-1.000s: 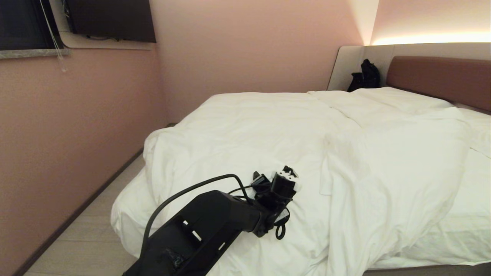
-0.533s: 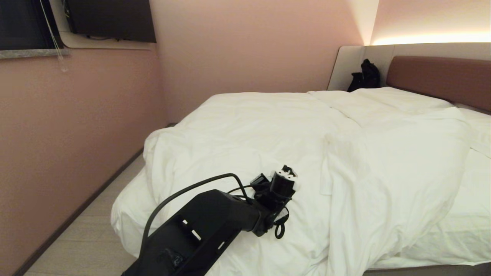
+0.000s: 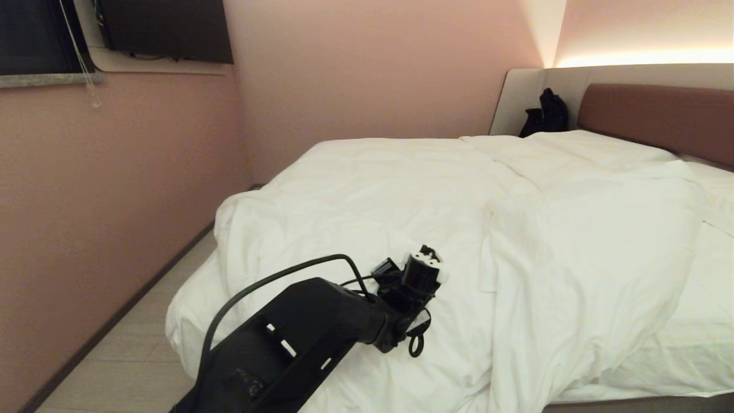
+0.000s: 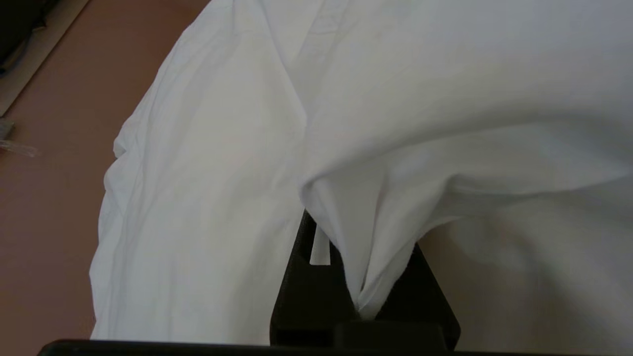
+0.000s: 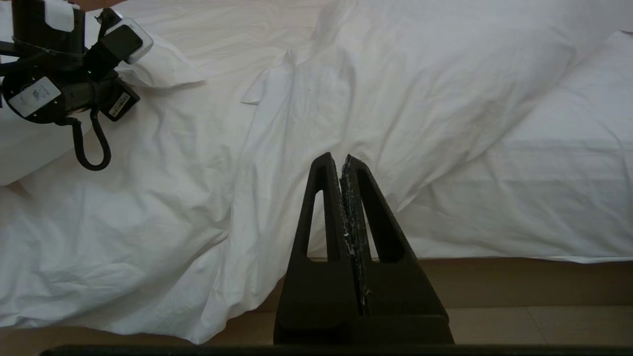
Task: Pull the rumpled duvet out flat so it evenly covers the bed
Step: Flatten the corners of the folded blanket
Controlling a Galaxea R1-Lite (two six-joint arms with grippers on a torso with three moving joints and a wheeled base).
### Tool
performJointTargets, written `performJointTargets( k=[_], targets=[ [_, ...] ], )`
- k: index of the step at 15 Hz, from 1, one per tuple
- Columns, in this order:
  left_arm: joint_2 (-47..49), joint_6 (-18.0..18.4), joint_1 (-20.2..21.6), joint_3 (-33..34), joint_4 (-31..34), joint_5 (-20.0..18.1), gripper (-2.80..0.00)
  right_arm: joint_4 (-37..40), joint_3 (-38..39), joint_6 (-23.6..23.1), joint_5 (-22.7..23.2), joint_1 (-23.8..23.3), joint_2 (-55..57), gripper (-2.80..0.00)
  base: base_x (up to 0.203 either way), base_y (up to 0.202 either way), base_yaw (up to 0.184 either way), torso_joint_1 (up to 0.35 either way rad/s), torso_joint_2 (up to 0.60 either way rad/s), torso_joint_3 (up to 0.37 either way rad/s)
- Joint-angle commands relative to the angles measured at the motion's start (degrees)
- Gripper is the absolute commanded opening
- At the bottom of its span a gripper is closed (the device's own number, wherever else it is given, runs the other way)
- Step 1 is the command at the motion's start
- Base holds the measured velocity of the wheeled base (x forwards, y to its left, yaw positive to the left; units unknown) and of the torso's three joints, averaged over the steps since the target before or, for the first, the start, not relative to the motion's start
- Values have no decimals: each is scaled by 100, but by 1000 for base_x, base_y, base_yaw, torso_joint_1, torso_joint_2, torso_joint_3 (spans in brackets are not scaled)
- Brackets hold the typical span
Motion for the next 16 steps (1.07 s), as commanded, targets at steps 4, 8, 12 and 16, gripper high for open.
performJointTargets(
  k=[4, 8, 12, 16],
  targets=[
    [-813, -119, 78, 976, -81, 69, -280, 0, 0, -1, 1, 0, 0, -280, 0, 0, 0, 0, 0, 0],
    [-1968, -294, 351, 2752, -278, 140, -280, 0, 0, 8, 1, 0, 0, -280, 0, 0, 0, 0, 0, 0],
    [-2930, -335, 817, 4571, -810, 163, -280, 0, 0, -1, 1, 0, 0, -280, 0, 0, 0, 0, 0, 0],
    [-3327, -325, 1202, 5420, -1337, 172, -280, 0, 0, -1, 1, 0, 0, -280, 0, 0, 0, 0, 0, 0]
  ],
)
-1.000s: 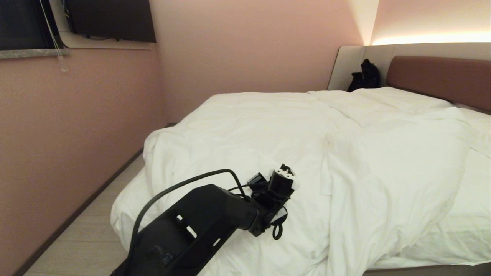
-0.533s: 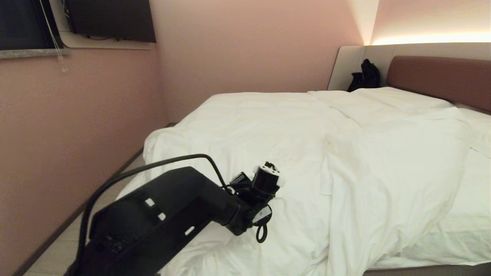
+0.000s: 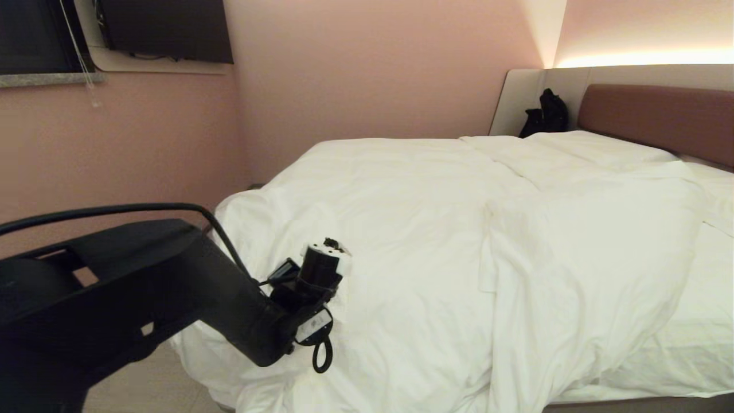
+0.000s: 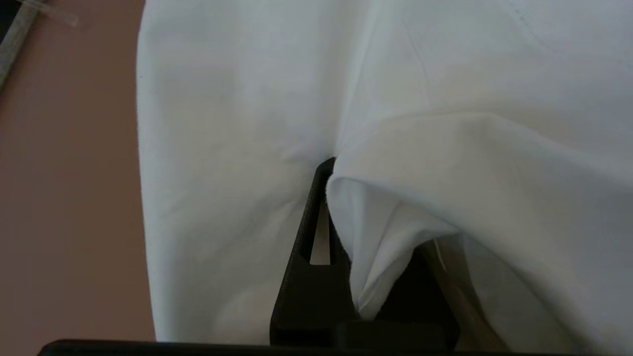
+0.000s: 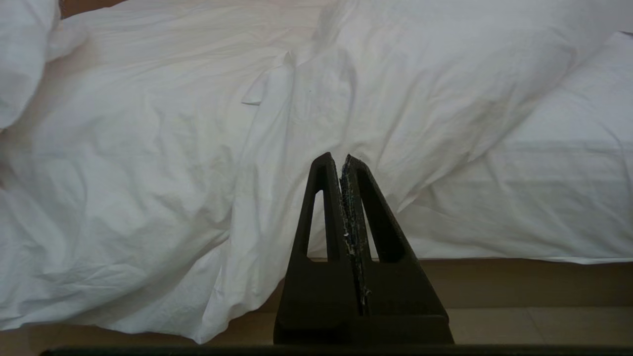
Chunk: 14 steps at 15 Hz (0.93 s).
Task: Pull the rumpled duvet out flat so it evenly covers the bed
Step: Flatten the corners of the folded blanket
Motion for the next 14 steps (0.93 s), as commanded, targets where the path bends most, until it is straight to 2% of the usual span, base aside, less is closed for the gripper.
performJointTargets(
  k=[1, 4, 5, 9, 14],
  targets=[
    [-471, 17, 177, 598, -116, 32, -280, 0, 0, 6, 1, 0, 0, -280, 0, 0, 0, 0, 0, 0],
    [-725, -6, 364, 960, -174, 32, -280, 0, 0, -2, 1, 0, 0, -280, 0, 0, 0, 0, 0, 0],
    [-840, -14, 505, 1280, -226, 28, -280, 0, 0, -2, 1, 0, 0, -280, 0, 0, 0, 0, 0, 0],
    [-963, 24, 922, 1981, -1026, 15, -280, 0, 0, -2, 1, 0, 0, -280, 0, 0, 0, 0, 0, 0],
    [-1321, 6, 1276, 2034, -1272, -16, -280, 0, 0, -2, 1, 0, 0, -280, 0, 0, 0, 0, 0, 0]
  ],
)
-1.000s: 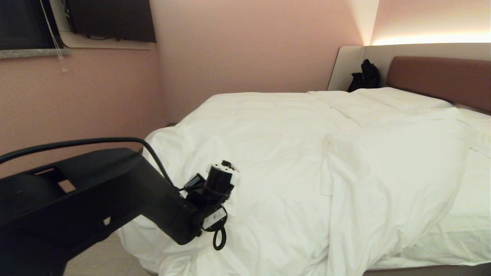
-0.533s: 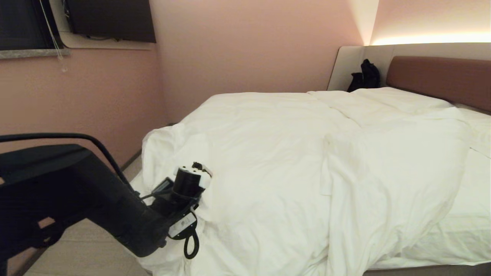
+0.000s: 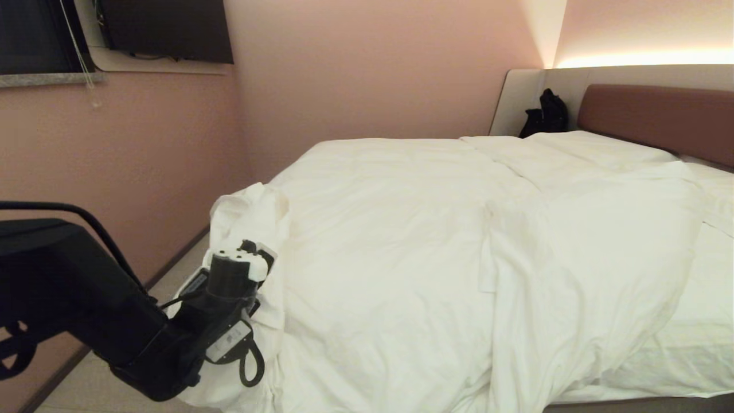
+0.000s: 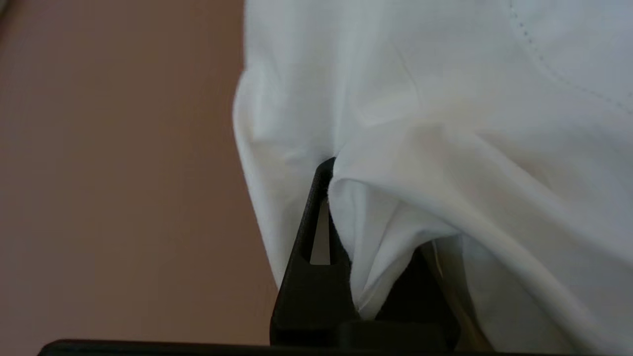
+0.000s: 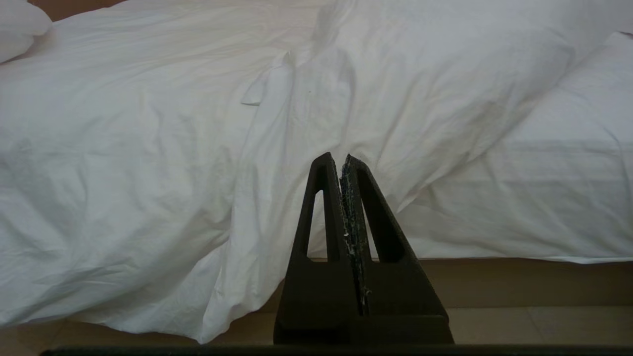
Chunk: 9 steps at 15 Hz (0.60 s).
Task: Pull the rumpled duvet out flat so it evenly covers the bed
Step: Flatten the corners of the folded blanket
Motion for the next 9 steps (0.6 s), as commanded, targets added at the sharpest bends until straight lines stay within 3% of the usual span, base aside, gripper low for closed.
performJointTargets(
  k=[1, 9],
  targets=[
    [-279, 15, 200, -38, -34, 16, -280, 0, 0, 6, 2, 0, 0, -280, 0, 0, 0, 0, 0, 0],
    [-1178, 12, 1068, 237, 7, -8, -280, 0, 0, 1, 2, 0, 0, -280, 0, 0, 0, 0, 0, 0]
  ],
)
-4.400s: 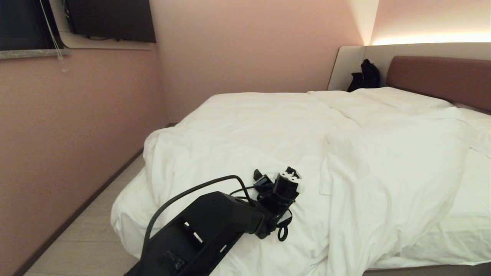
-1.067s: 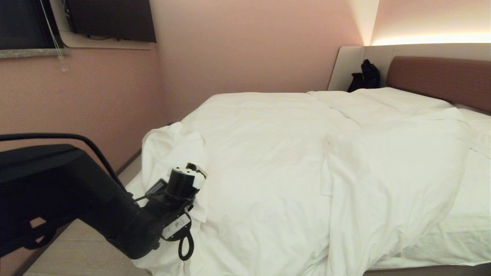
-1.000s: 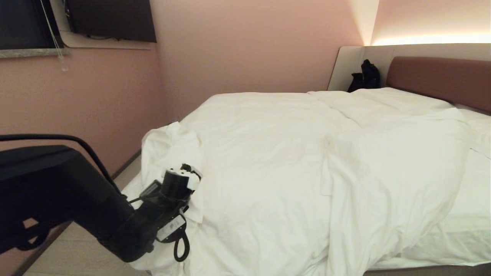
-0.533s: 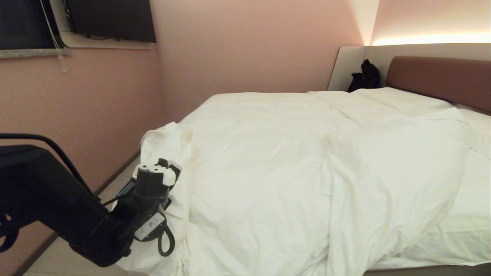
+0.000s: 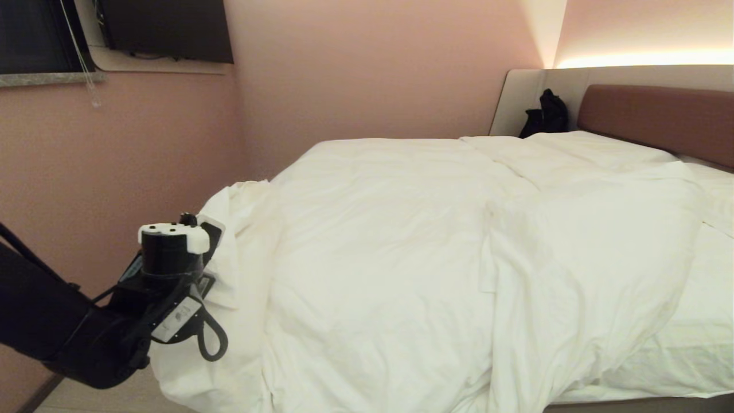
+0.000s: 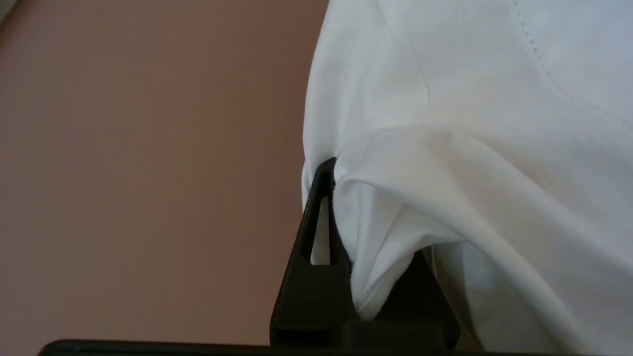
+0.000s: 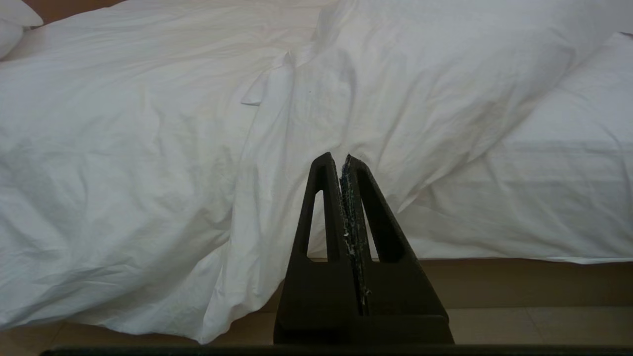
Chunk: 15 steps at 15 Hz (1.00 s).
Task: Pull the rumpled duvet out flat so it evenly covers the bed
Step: Flatten the corners of the folded blanket
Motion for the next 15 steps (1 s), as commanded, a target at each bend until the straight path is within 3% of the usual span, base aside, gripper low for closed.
performJointTargets(
  k=[1, 12, 15],
  targets=[
    [-444, 22, 292, 206, -30, 11, -280, 0, 0, -2, 1, 0, 0, -280, 0, 0, 0, 0, 0, 0],
    [-1199, -86, 1605, 556, -78, -68, -280, 0, 0, -2, 1, 0, 0, -280, 0, 0, 0, 0, 0, 0],
    [-1344, -149, 1905, 1031, -78, -65, -280, 0, 0, -2, 1, 0, 0, -280, 0, 0, 0, 0, 0, 0]
  ],
)
